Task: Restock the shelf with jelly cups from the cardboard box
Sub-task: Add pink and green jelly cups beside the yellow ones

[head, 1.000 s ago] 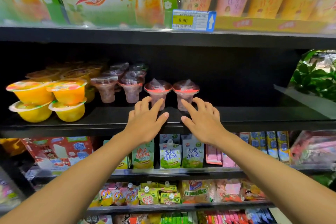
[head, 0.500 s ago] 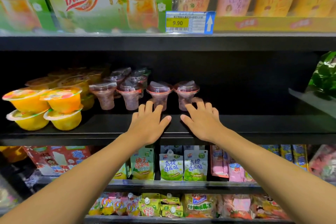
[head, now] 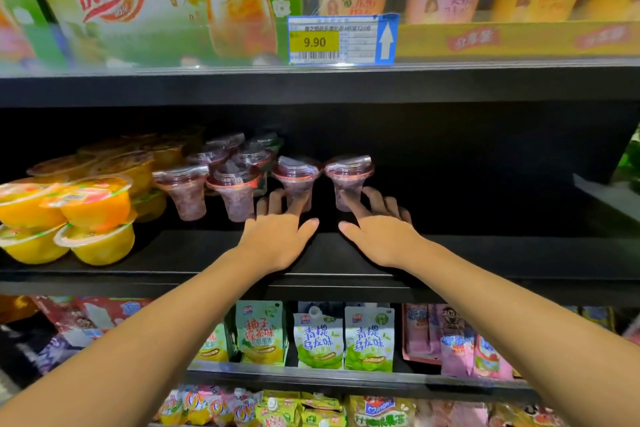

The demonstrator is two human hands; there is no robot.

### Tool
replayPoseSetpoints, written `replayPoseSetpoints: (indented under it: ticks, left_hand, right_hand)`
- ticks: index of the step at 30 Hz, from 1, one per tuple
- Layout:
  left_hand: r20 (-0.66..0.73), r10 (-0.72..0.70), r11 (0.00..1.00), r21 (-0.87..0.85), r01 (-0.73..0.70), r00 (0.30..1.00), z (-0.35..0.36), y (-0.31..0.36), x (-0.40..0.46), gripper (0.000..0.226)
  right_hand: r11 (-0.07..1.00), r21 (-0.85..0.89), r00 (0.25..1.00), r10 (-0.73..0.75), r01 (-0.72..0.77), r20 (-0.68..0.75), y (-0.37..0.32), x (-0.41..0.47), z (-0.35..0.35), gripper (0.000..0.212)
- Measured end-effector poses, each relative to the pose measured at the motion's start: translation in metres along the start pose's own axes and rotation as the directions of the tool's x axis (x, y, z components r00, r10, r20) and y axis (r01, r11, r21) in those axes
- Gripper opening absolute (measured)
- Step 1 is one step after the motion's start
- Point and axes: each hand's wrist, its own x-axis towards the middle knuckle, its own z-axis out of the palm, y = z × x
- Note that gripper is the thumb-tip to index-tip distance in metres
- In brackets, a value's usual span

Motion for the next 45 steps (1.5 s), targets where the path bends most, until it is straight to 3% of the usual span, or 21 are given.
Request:
replayPoseSetpoints:
  ticks: [8,29,36,45]
  left_hand:
    - [-0.018,-0.027,0.996,-0.086,0.026,0.999,0.006,0.001,0.023,0.064]
    - [-0.054,-0.065,0.994,-0.087,0.06,0.996,0.019,0.0,0.093,0.063]
    - [-0.056,-0.056,0.997,-0.064,0.052,0.997,0.024,-0.001,0.111,0.064]
    - [-0.031,-0.093,0.995,0.026,0.093,0.995,0.023,0.004,0.129,0.066]
  right_hand:
    - [0.999,-0.032,0.999,-0.033,0.033,-0.005,0.008,0.025,-0.003,0.059]
    - [0.996,-0.011,0.996,-0.087,0.086,-0.016,0.023,0.096,0.0,0.063]
    - [0.996,-0.074,0.999,-0.043,0.041,-0.026,0.022,0.112,0.001,0.063]
    - [1.0,-0.019,1.0,-0.013,0.013,-0.019,0.021,0.132,0.002,0.064]
